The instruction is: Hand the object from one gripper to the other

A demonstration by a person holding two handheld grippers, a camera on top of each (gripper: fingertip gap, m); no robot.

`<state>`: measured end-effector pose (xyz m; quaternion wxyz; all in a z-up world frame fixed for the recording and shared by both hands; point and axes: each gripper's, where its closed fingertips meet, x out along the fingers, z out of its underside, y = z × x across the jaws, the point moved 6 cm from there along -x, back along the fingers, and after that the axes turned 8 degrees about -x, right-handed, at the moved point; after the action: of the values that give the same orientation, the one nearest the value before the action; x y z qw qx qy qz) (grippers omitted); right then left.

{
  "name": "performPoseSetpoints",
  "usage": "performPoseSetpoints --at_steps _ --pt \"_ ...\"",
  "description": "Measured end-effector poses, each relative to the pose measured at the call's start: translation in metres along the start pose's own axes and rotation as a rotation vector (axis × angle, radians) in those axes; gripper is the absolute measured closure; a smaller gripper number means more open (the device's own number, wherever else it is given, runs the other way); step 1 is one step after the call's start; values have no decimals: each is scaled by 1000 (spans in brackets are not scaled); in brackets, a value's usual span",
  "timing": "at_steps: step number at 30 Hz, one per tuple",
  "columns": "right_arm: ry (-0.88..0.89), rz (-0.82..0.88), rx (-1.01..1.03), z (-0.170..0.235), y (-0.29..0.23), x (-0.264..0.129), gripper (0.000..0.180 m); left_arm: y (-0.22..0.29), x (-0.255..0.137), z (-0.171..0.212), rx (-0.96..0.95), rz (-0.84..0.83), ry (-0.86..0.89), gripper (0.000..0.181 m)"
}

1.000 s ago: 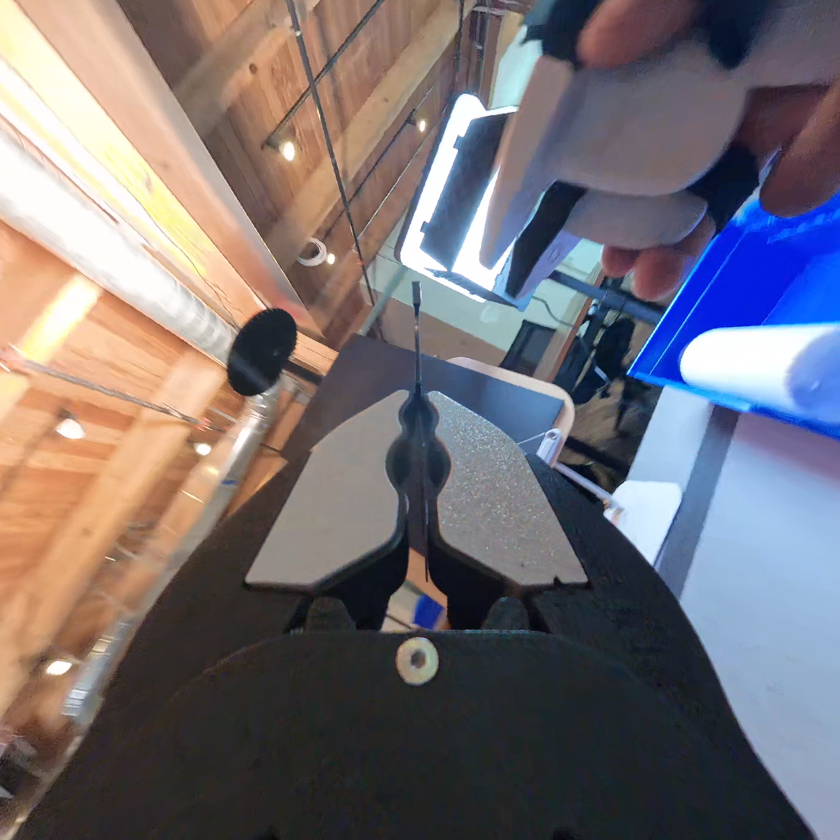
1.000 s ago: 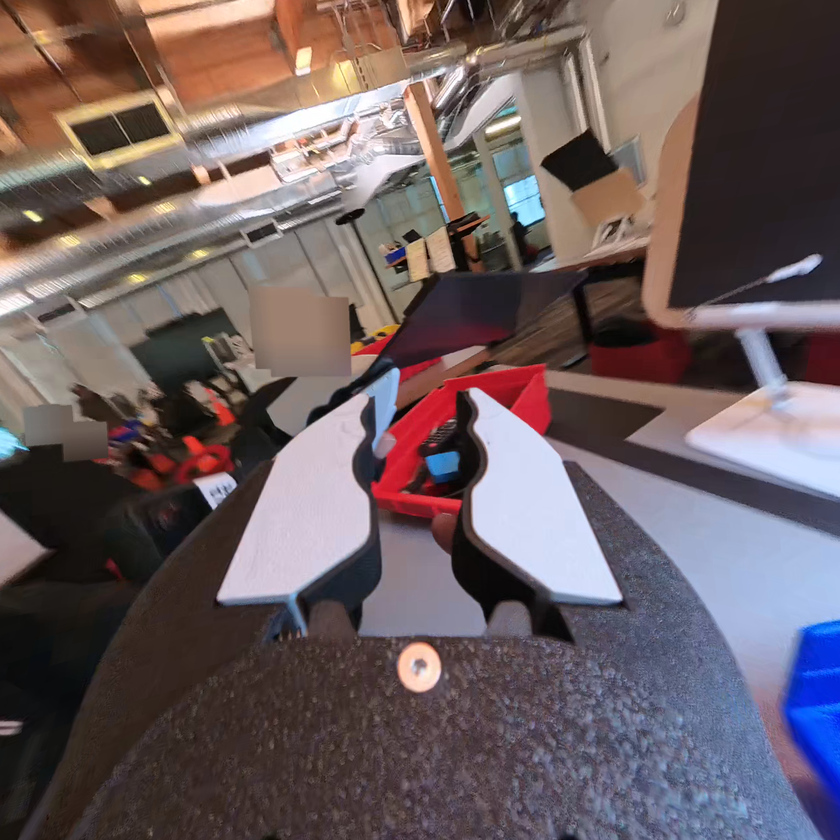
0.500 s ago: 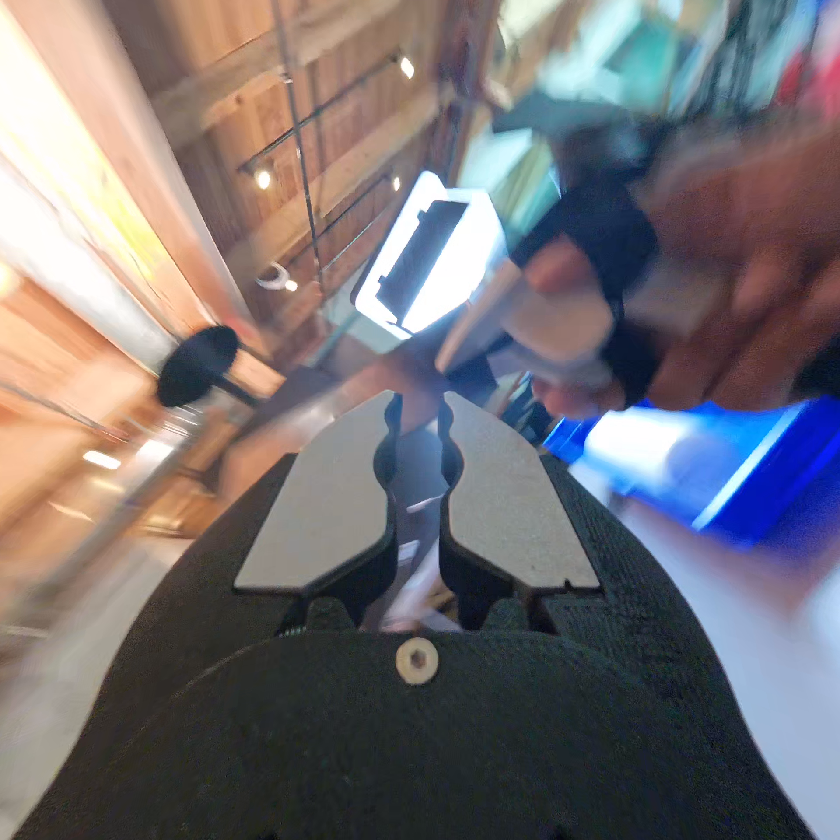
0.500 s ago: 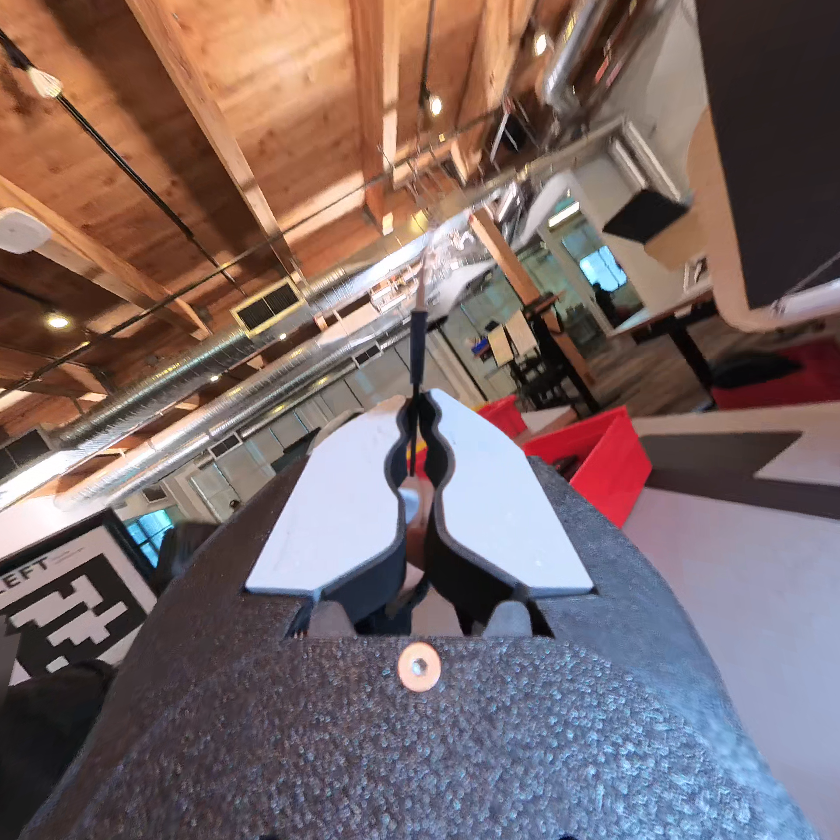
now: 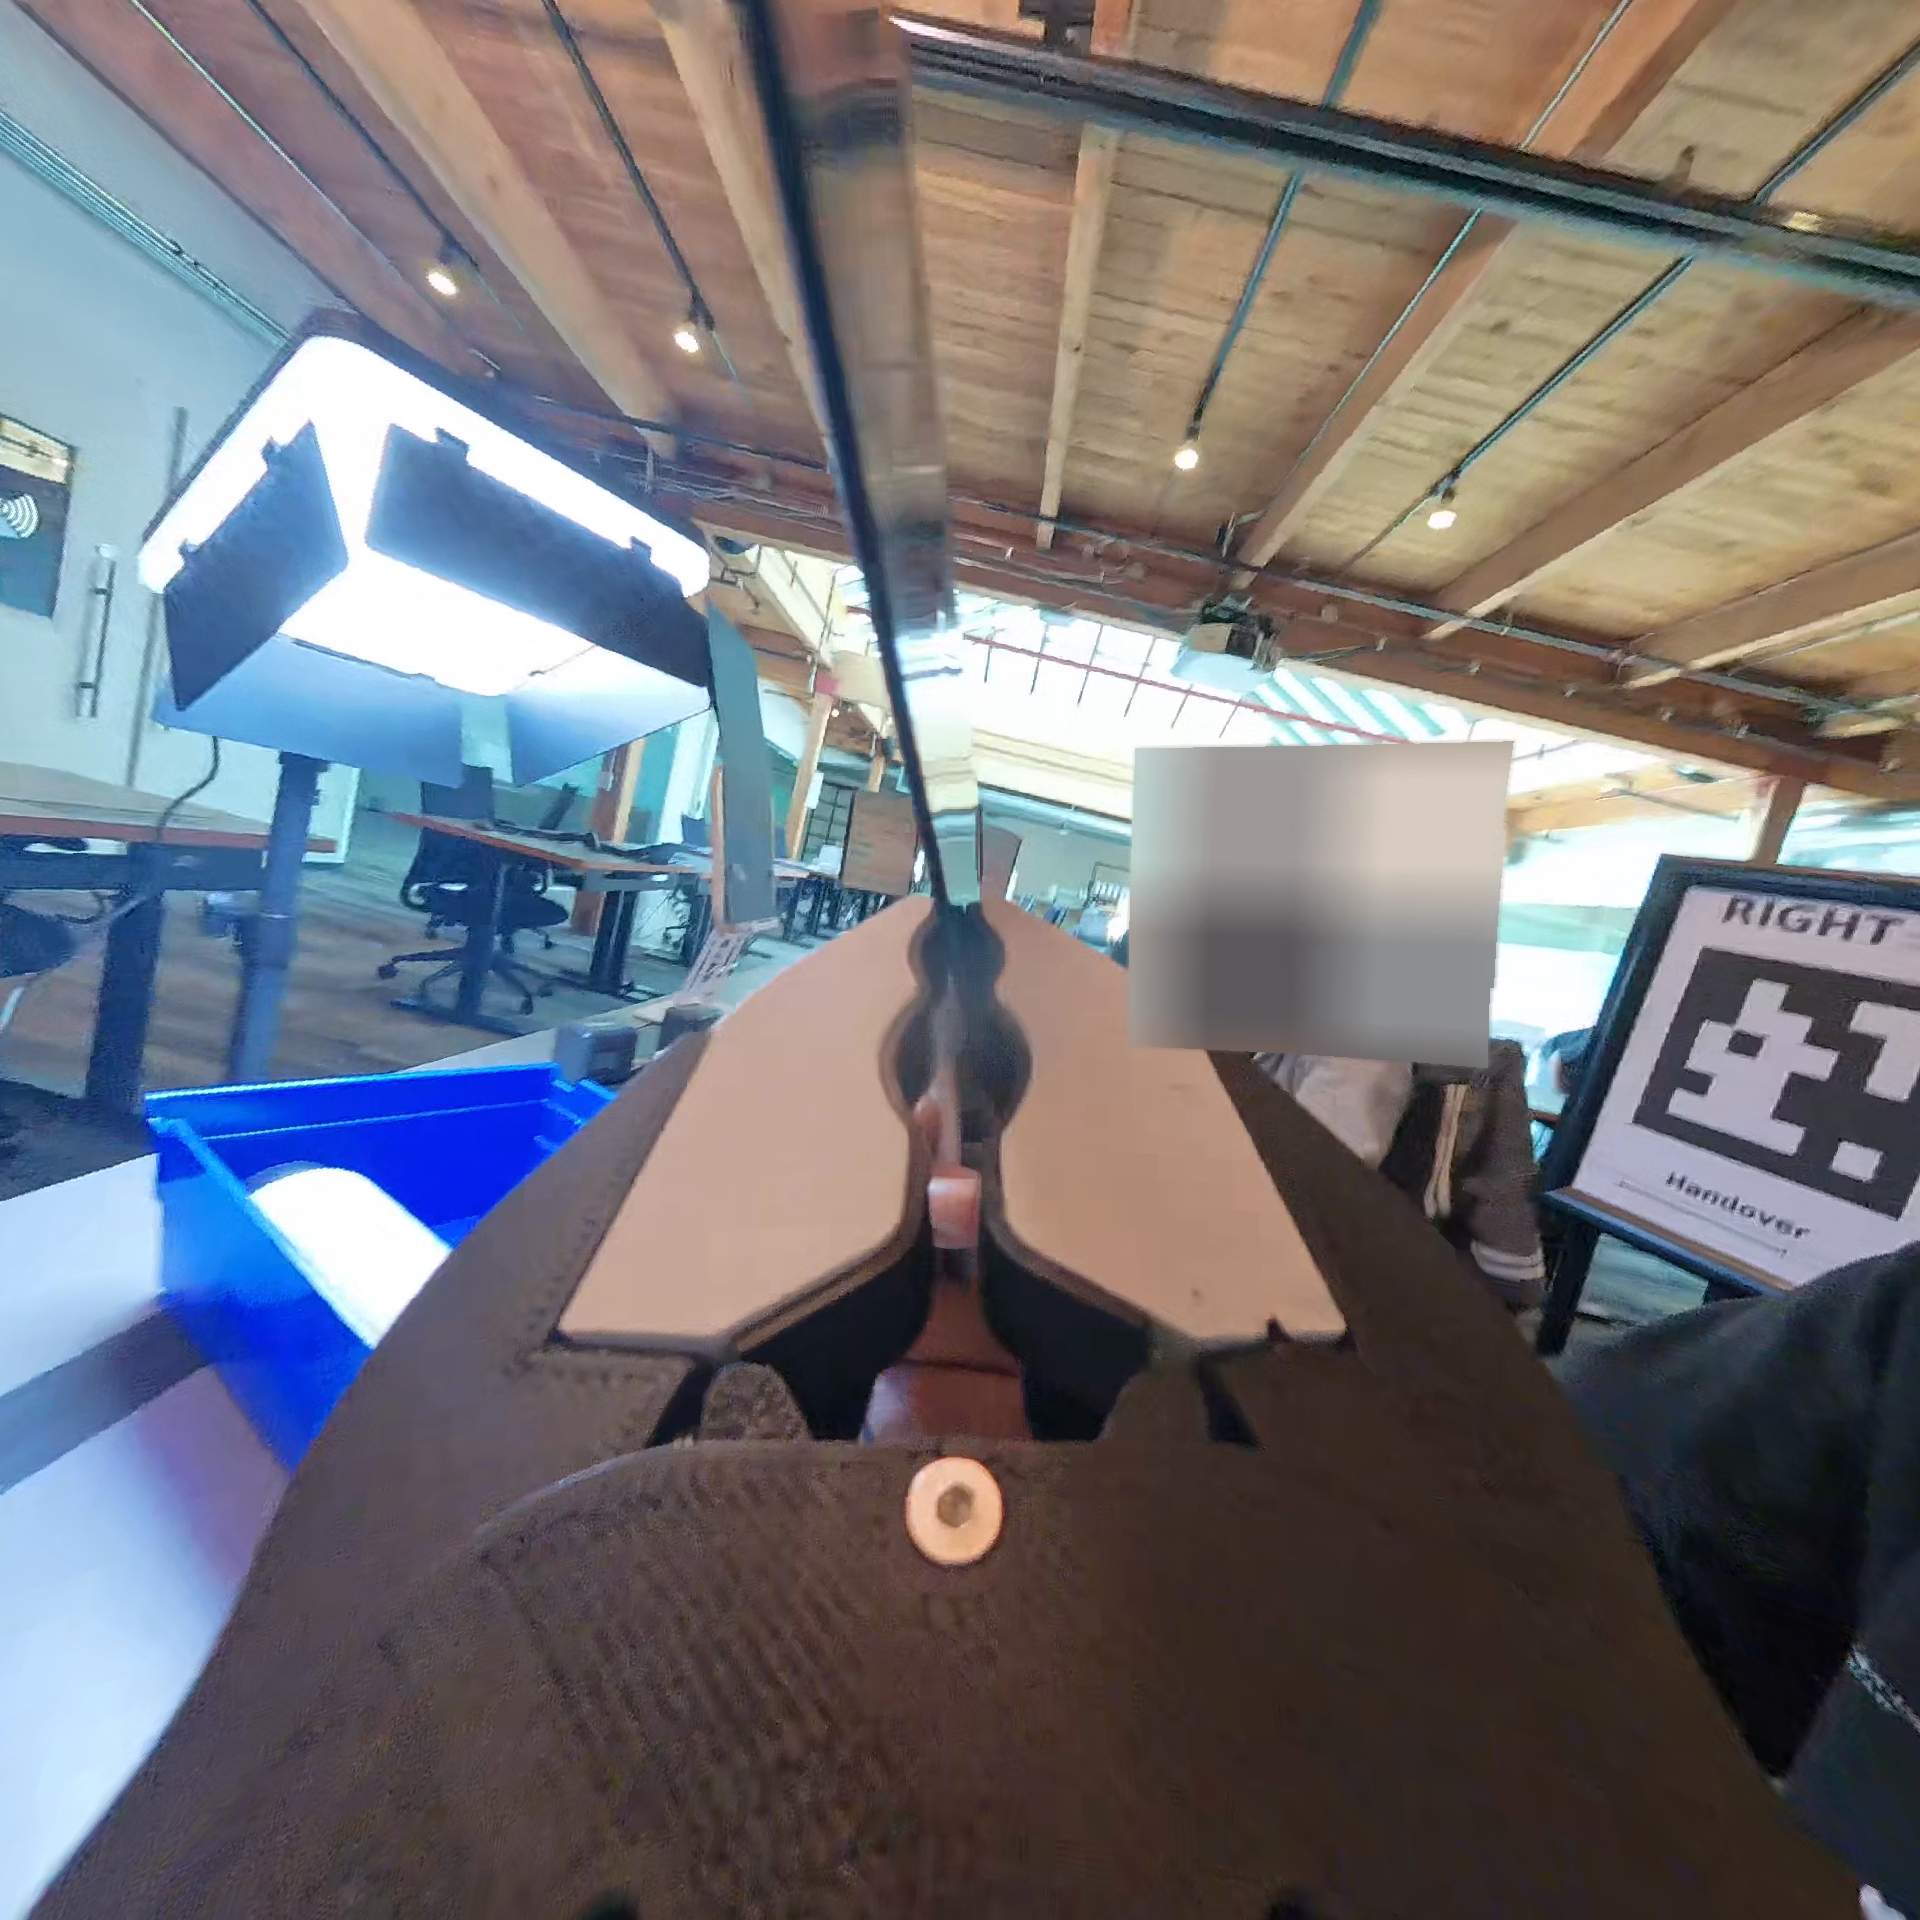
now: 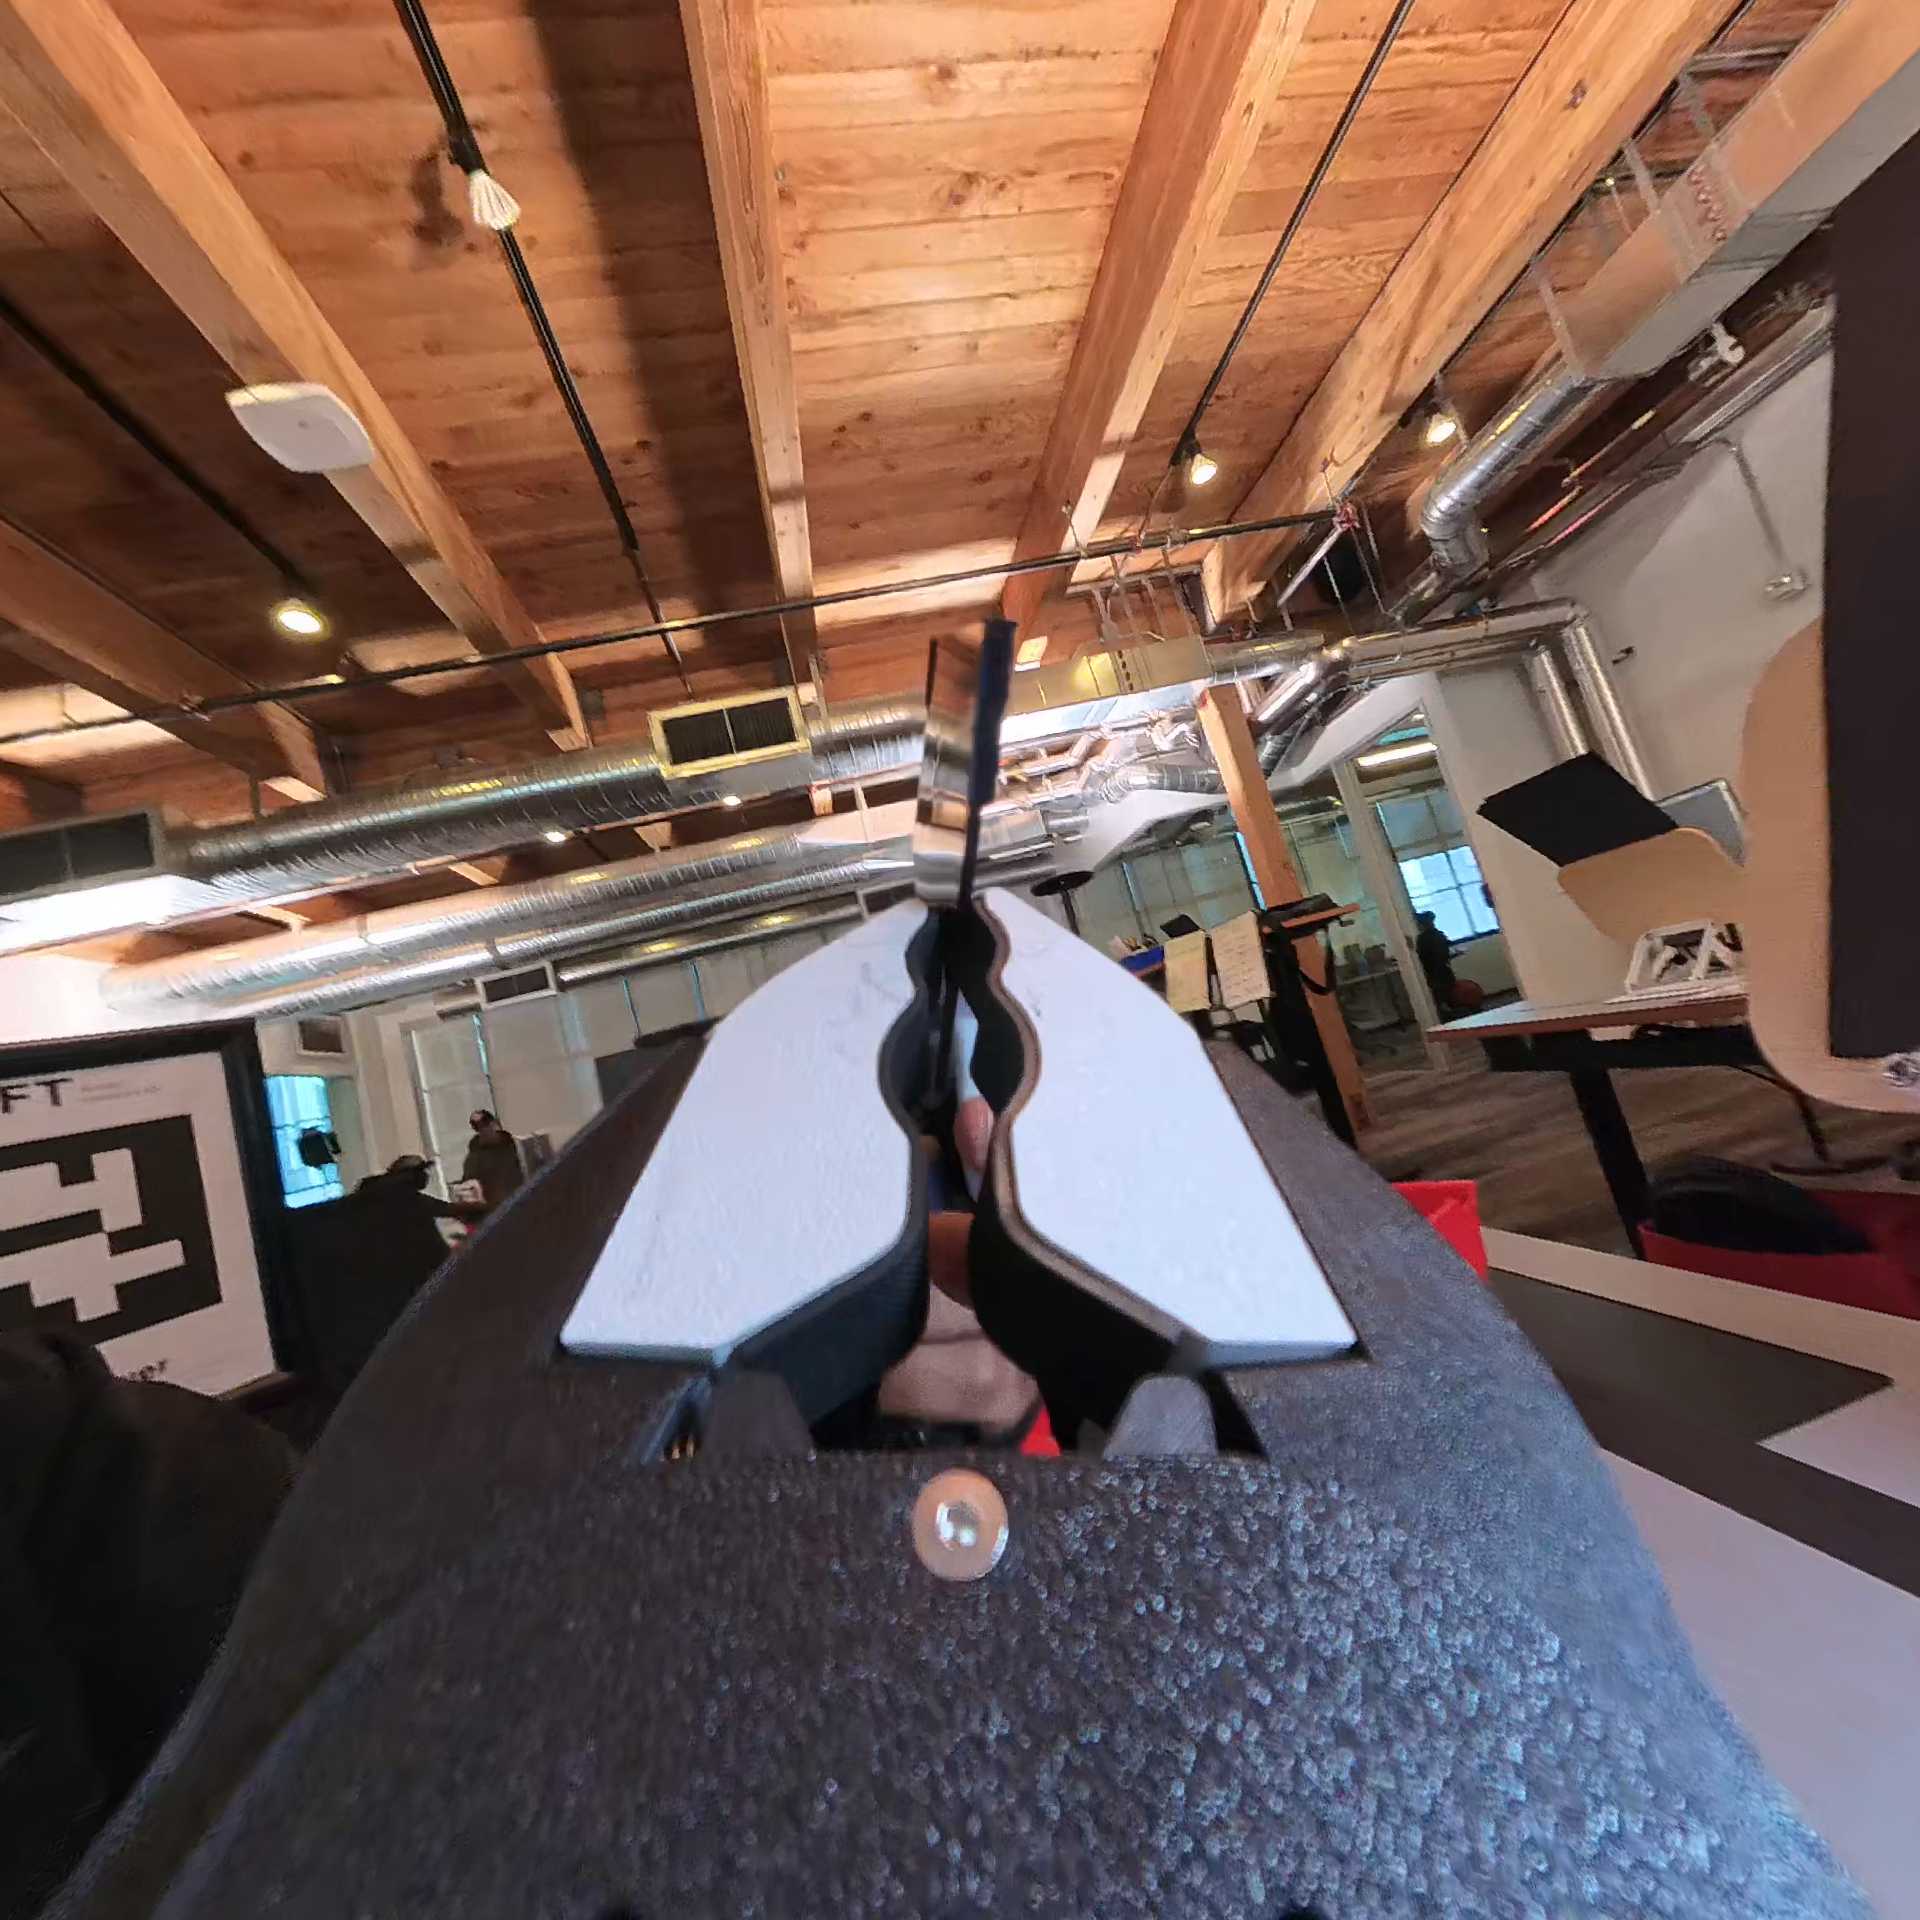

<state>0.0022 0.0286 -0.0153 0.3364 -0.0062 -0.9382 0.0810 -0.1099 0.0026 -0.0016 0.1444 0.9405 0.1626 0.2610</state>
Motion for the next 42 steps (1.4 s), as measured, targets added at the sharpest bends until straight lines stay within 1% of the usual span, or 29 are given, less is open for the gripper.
performPoseSetpoints --at_steps 2,4,6,8,9,12,15,18,19,20,23,27,30,35,38,40,42 --pt "-45 -18 -24 4 0 1 176 -1 -3 -5 11 3 -60 179" --pt "-144 -58 -51 11 1 3 176 -1 -7 -12 37 3 -144 179" --pt "-292 -118 -150 20 -1 2 175 0 -15 -18 0 21 -326 179" --pt "-428 -149 -260 31 -2 1 169 0 -28 -25 57 -21 -448 180" --pt "-458 -146 -291 35 -3 1 168 1 -34 -27 78 -40 -493 179" --pt "-475 -169 -269 46 -8 5 163 3 -40 -31 82 -48 -520 179" --pt "-456 -162 -228 52 -9 6 163 1 -40 -25 67 -34 -563 179" --pt "-460 -175 -211 55 -9 4 168 1 -40 -19 68 -27 -618 180" --pt "-464 -185 -213 56 -10 4 173 1 -40 -17 67 -26 -626 179" --pt "-471 -200 -208 57 -12 4 176 1 -39 -17 65 -23 -623 179" --pt "-455 -191 -210 57 -12 4 175 2 -38 -18 58 -20 -603 179" --pt "-399 -145 -207 56 -11 6 168 2 -34 -24 46 -23 -517 179" --pt "-297 -102 -156 49 -13 8 170 2 -31 -30 28 -20 -431 179" --pt "-141 -20 -52 44 -16 8 176 4 -26 -28 -4 -6 -396 179" --pt "-44 -4 63 42 -19 9 177 5 -22 -29 -9 -23 -336 178" --pt "25 -12 128 35 -21 10 177 10 -15 -28 21 -19 -243 176" --pt "80 -17 130 22 -23 10 178 16 -7 -23 54 -13 -189 166"
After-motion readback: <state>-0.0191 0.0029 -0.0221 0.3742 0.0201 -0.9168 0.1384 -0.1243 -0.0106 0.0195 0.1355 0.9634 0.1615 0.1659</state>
